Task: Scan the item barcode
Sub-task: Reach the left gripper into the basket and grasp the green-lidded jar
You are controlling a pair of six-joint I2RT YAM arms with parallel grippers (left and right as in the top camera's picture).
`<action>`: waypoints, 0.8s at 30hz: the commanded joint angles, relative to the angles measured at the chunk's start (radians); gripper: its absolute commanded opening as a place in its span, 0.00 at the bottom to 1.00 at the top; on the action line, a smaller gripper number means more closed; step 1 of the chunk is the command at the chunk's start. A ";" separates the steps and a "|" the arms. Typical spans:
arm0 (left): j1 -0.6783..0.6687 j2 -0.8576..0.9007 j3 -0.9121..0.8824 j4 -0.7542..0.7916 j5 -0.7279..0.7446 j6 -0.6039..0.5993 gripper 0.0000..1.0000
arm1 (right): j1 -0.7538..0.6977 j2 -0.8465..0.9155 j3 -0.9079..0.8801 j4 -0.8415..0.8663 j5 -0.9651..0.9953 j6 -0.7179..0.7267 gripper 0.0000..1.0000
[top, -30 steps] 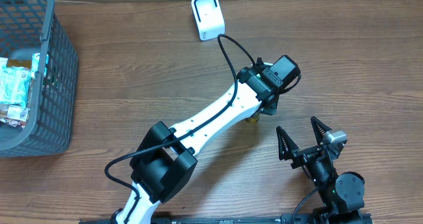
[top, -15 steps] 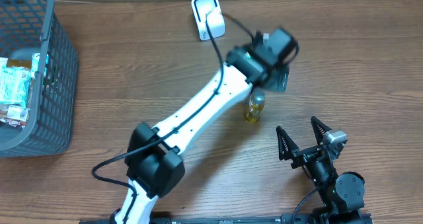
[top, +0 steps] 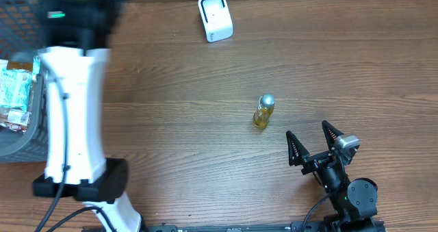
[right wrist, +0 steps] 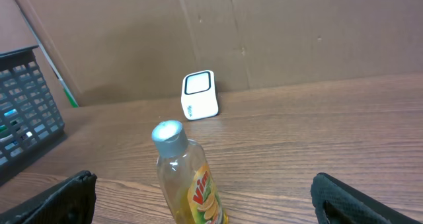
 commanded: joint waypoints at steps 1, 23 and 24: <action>0.242 -0.008 0.010 -0.058 0.149 0.082 1.00 | 0.008 -0.005 -0.010 0.005 0.010 -0.008 1.00; 0.785 -0.005 -0.474 0.143 0.679 0.350 1.00 | 0.008 -0.005 -0.010 0.005 0.010 -0.008 1.00; 0.785 -0.005 -0.514 0.170 0.696 0.376 1.00 | 0.008 -0.005 -0.010 0.005 0.009 -0.008 1.00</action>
